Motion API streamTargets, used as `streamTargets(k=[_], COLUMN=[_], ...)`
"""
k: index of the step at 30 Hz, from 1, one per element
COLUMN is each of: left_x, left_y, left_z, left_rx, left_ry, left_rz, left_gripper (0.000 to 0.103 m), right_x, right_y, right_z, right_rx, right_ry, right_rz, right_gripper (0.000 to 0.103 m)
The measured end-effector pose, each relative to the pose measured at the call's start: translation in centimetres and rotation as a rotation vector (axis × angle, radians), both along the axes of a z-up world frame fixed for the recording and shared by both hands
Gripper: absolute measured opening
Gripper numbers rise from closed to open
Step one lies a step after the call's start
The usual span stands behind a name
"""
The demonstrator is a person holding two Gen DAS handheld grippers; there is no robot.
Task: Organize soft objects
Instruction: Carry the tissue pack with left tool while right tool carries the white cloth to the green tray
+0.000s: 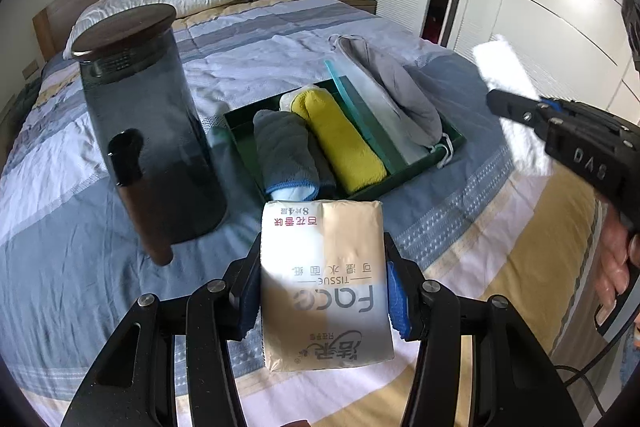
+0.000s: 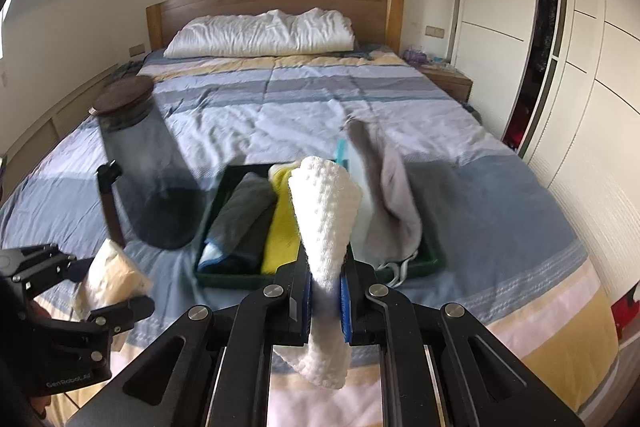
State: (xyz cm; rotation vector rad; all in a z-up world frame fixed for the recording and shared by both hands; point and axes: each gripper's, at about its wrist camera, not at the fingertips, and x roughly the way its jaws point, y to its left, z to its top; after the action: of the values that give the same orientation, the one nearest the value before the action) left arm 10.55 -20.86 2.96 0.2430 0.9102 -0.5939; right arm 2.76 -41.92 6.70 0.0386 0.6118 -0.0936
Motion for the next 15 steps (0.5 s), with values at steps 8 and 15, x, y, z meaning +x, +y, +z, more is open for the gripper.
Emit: streamTargets(k=[8, 15], left_x=[2.4, 5.6], left_y=[-2.9, -5.7], left_z=[0.6, 1.0], left_rx=[-0.032, -0.077], left_ry=[-0.016, -0.035], left_rz=[0.023, 0.088], left_gripper=[0.046, 0.046], right_x=[2.7, 5.5], right_y=[-3.0, -4.7], right_z=[-0.3, -1.1], right_rx=[0.0, -0.001], right_ry=[-0.041, -0.055], right_rz=[-0.007, 0.003], right_gripper=[0.01, 0.01])
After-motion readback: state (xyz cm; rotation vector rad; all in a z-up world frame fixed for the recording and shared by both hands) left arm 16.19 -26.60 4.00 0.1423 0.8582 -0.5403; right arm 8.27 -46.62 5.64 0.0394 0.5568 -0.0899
